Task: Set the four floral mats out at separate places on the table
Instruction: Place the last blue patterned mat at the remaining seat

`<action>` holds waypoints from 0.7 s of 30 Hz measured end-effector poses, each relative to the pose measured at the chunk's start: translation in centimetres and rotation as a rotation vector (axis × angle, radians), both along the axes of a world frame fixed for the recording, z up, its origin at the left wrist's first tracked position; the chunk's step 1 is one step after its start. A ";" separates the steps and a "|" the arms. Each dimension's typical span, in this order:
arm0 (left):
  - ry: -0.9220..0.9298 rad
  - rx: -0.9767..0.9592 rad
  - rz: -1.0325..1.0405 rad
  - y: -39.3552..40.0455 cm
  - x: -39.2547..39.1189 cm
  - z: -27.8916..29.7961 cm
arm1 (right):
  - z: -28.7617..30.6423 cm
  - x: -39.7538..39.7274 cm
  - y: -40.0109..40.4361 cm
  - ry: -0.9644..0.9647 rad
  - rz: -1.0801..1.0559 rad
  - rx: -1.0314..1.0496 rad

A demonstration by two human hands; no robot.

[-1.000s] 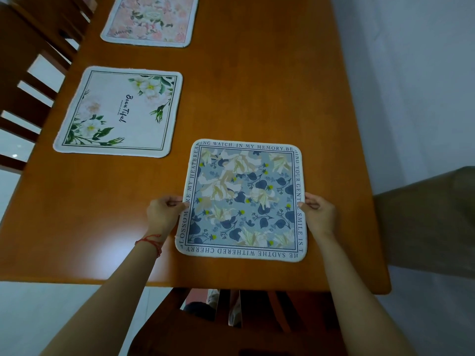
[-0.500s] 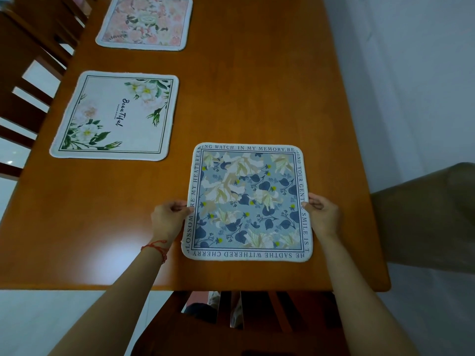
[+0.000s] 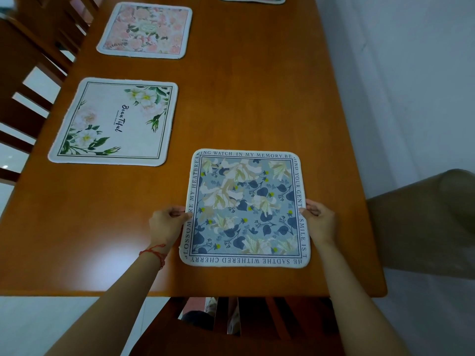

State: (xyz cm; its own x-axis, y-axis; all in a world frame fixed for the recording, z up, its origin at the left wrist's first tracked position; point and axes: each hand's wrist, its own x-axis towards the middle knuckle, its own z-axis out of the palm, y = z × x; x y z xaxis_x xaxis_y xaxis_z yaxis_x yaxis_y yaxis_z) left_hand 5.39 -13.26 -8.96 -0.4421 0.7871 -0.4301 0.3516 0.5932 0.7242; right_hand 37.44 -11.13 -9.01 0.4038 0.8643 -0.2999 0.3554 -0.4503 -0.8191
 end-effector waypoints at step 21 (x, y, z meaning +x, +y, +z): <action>0.035 0.015 -0.011 -0.2 1.2 -0.4 | 0.7 0.9 0.0 -0.036 0.001 -0.047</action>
State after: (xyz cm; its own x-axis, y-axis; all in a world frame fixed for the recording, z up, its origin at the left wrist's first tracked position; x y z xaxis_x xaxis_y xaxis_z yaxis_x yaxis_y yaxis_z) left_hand 6.56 -13.44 -9.35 -0.4483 0.7982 -0.4023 0.3832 0.5783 0.7202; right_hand 38.30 -11.16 -8.32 0.4137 0.8502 -0.3255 0.3848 -0.4873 -0.7839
